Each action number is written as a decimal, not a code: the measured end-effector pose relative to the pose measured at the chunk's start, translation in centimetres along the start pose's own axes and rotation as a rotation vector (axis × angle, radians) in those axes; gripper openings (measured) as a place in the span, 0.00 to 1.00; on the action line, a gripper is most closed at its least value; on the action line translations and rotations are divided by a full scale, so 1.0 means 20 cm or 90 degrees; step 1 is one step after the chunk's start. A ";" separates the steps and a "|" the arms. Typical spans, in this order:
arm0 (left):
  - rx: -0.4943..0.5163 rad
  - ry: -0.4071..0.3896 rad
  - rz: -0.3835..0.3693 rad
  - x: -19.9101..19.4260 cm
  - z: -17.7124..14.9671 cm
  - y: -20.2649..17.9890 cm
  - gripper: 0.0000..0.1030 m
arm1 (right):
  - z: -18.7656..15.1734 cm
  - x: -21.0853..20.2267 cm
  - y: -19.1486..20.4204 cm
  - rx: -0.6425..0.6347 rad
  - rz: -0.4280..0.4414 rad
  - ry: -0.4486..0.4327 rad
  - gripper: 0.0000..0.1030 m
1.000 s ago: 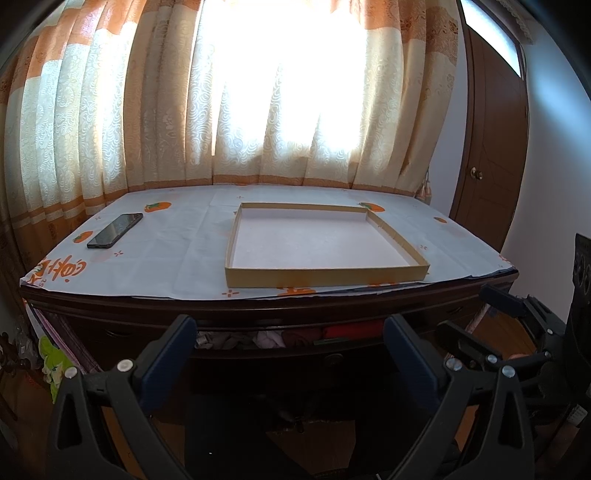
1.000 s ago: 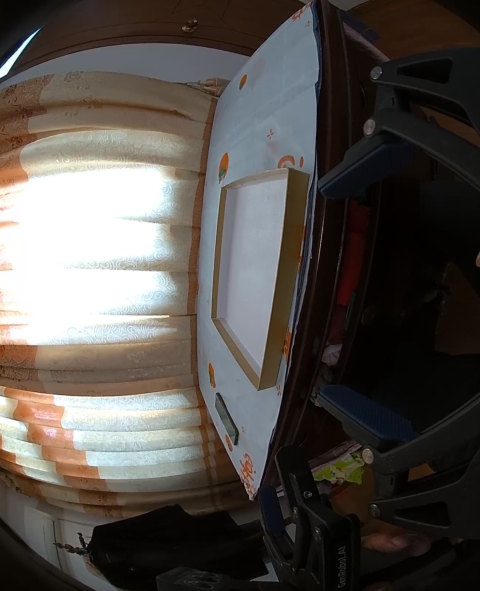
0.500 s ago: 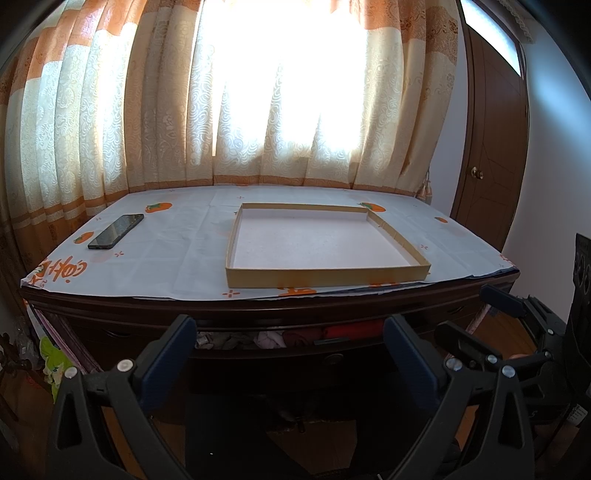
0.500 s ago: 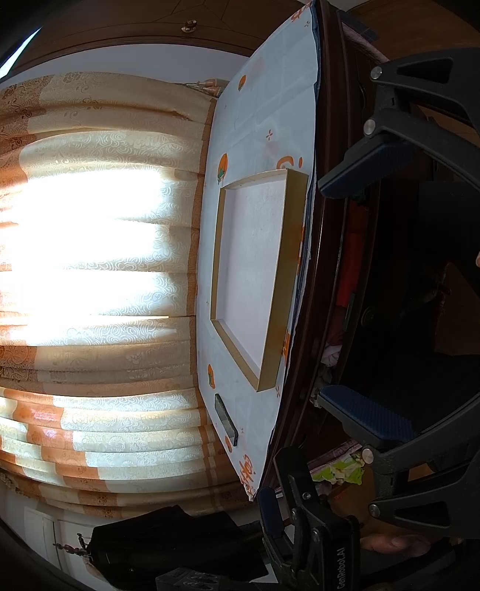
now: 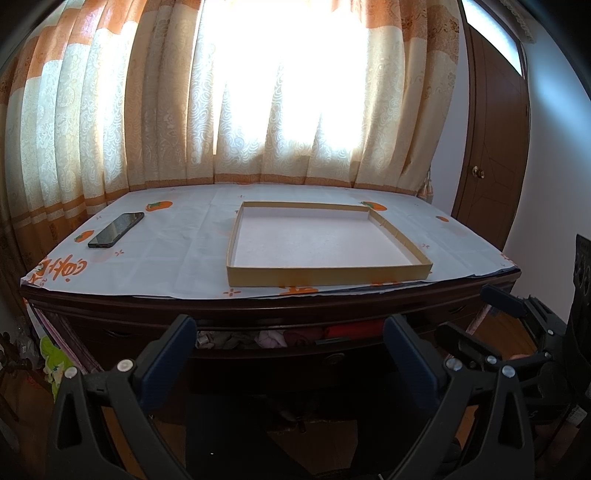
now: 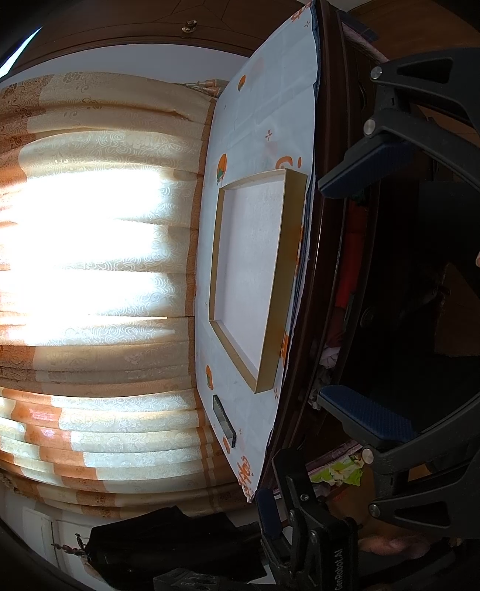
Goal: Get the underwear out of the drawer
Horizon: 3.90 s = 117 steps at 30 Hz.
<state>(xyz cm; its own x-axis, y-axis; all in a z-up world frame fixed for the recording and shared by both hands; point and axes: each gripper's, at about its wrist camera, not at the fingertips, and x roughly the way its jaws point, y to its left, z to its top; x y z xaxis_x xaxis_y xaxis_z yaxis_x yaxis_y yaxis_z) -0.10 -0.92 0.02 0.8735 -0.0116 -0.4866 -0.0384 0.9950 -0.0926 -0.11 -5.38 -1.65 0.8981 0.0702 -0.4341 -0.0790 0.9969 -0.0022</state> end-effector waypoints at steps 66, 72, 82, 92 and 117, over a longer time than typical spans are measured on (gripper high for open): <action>-0.027 0.030 0.042 0.26 -0.17 0.15 1.00 | -0.39 0.59 -0.09 -0.315 0.005 -0.259 0.99; -0.027 0.030 0.042 0.26 -0.17 0.15 1.00 | -0.39 0.60 -0.09 -0.335 0.005 -0.244 0.99; -0.021 0.039 0.041 0.27 -0.17 0.13 1.00 | -0.40 0.55 -0.08 -0.320 0.009 -0.231 0.99; -0.021 0.046 0.042 0.28 -0.17 0.13 1.00 | -0.38 0.52 -0.08 -0.300 0.004 -0.202 0.99; -0.014 0.062 0.038 0.31 -0.18 0.12 1.00 | -0.40 0.39 -0.09 -0.281 -0.008 -0.134 0.99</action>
<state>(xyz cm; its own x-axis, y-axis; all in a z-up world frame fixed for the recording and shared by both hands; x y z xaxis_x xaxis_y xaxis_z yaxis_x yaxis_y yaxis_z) 3.41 1.02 -6.35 0.8177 0.0364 -0.5744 -0.0999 0.9918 -0.0793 3.56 -6.99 -12.27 0.9648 0.1090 -0.2394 -0.2019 0.8902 -0.4084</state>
